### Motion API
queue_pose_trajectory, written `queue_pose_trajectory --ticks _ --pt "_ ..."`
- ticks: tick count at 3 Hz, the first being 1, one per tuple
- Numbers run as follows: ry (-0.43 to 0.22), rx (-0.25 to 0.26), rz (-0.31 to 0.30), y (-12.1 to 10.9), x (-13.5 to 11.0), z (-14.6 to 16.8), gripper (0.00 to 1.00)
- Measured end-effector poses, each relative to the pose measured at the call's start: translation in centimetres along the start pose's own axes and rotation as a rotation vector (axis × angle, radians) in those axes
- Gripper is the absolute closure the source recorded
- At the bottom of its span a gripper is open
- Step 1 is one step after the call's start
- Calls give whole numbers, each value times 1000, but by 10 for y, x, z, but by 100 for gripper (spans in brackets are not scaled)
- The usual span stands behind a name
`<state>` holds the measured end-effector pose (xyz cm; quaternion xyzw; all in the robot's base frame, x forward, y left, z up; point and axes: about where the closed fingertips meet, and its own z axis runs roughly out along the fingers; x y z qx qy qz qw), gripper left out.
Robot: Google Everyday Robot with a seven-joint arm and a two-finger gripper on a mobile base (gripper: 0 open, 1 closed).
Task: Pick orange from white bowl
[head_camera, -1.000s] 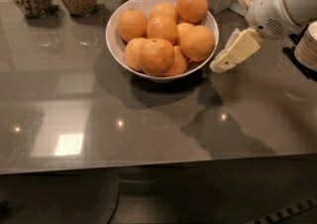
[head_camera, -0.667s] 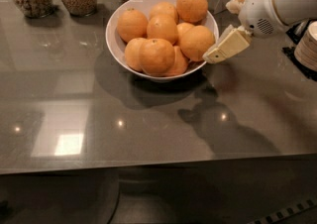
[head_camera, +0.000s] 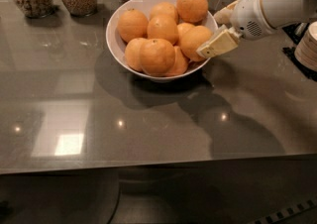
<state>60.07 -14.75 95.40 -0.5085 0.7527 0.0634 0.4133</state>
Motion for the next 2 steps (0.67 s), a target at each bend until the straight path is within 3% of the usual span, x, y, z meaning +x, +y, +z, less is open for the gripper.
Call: queue_pose_trajectory --ticks 2 --pt "-16 -50 24 4 0 22 29"
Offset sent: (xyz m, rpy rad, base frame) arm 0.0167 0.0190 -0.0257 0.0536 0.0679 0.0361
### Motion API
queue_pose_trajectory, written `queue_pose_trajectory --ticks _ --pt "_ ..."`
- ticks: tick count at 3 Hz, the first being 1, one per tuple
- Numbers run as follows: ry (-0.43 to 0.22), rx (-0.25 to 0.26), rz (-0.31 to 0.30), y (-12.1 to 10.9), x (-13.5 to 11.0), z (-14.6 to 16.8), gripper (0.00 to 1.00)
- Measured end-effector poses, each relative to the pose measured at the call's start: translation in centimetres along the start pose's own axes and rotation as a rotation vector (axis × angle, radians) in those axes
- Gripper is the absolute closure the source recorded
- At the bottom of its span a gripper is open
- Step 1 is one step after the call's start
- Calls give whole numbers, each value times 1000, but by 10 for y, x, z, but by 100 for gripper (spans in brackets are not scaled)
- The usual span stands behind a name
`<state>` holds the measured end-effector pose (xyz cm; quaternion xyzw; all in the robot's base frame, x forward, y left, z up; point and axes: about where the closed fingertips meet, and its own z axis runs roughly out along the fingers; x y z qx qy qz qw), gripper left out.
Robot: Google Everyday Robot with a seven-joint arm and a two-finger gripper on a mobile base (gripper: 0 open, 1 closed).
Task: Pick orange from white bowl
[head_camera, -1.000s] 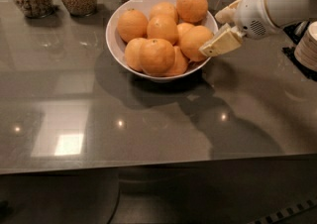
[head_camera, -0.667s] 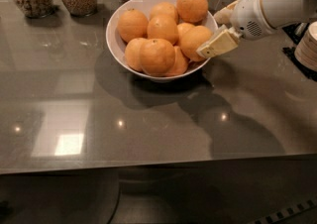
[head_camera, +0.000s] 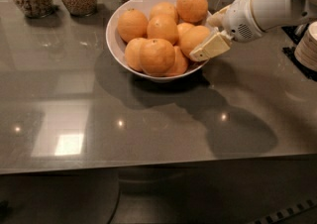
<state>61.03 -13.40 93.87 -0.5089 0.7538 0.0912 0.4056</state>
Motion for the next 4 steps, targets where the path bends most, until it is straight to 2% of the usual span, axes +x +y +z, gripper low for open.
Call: queue_pose_trajectory --ticks 1,2,3,4 --pt "-5 -36 1 4 0 15 37" --pt "-7 -64 -3 6 2 26 54" --pt "-5 -79 -6 7 4 29 77" --pt "-32 -74 -13 2 0 16 99"
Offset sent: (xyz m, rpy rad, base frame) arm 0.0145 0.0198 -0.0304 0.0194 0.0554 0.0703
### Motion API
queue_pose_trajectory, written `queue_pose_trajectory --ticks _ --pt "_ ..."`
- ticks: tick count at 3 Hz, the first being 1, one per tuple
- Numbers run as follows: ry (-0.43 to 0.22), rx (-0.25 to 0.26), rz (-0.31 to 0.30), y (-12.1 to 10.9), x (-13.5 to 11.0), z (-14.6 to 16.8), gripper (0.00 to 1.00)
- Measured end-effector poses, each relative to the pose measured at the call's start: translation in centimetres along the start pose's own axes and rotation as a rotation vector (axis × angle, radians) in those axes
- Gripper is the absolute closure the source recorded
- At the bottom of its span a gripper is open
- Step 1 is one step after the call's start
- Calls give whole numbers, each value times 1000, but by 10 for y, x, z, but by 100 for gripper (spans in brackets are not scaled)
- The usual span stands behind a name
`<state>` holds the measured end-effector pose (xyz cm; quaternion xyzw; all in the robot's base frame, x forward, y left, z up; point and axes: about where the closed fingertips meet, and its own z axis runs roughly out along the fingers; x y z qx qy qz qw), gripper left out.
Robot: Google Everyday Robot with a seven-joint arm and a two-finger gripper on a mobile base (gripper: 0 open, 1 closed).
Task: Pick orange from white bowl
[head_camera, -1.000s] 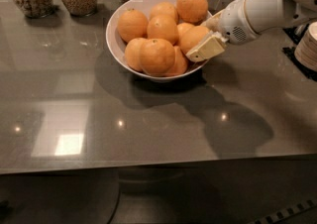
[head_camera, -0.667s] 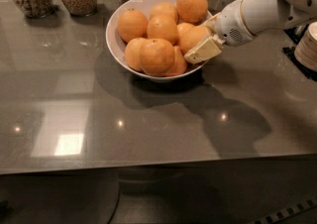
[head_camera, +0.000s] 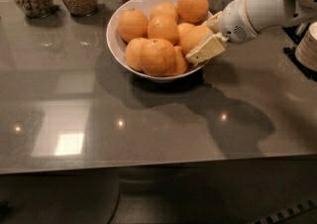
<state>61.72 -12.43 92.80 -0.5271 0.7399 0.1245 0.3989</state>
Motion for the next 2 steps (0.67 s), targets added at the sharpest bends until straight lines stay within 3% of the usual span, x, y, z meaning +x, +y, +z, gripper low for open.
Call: queue_pose_trajectory --ticks 2 --pt "-134 0 -20 -2 -25 -60 100"
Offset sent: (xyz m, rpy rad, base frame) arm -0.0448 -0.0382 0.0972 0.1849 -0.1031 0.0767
